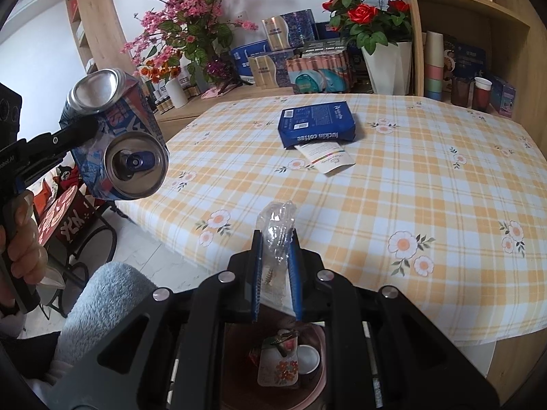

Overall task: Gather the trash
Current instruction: 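Carry the wrapper over the bin and open the right tool while the left tool carries the can, then open the left tool over the bin to drop the crushed can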

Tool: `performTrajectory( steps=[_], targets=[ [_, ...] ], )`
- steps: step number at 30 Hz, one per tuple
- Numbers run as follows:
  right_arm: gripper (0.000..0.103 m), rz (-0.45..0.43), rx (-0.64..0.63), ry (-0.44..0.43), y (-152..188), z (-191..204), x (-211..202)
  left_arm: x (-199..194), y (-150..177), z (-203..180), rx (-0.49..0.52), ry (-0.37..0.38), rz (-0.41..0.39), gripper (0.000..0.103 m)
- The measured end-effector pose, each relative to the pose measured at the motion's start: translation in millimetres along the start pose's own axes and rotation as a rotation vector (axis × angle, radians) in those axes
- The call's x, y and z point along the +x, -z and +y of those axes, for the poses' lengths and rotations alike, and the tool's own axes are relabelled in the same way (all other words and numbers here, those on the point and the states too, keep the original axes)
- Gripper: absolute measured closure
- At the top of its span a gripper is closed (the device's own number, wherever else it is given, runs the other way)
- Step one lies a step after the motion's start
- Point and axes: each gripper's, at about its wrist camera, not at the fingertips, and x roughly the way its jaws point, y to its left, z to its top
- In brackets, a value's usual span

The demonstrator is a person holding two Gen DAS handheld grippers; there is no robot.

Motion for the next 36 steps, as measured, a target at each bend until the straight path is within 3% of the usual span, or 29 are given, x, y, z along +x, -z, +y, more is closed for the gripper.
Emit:
performTrajectory(
  steps=[19, 26, 28, 32, 33, 34, 36],
  targets=[
    [0.085, 0.102, -0.046, -0.078, 34.1, 25.8, 9.3, -19.8, 27.7, 5.6, -0.061, -0.005, 0.022, 0.098],
    [0.061, 0.103, -0.033, -0.088, 35.4, 28.1, 14.3, -14.3, 34.5, 7.2, -0.069, 0.0, 0.041, 0.098],
    [0.044, 0.088, -0.021, -0.087, 33.9, 25.6, 12.0, -13.6, 36.0, 7.4, -0.067, -0.005, 0.043, 0.098],
    [0.022, 0.067, -0.001, -0.08, 30.3, 19.0, 7.4, -12.9, 40.1, 3.5, -0.061, -0.005, 0.051, 0.098],
    [0.011, 0.051, 0.007, -0.076, 29.0, 16.2, 4.4, -12.9, 40.9, 2.7, -0.06, -0.004, 0.051, 0.098],
    [0.006, 0.037, 0.014, -0.074, 28.0, 13.9, 1.4, -12.9, 41.7, 1.6, -0.057, -0.003, 0.052, 0.098],
    [0.006, 0.019, 0.024, -0.067, 25.7, 9.7, -2.8, -12.3, 44.9, -1.5, -0.048, -0.002, 0.059, 0.098]
  ],
)
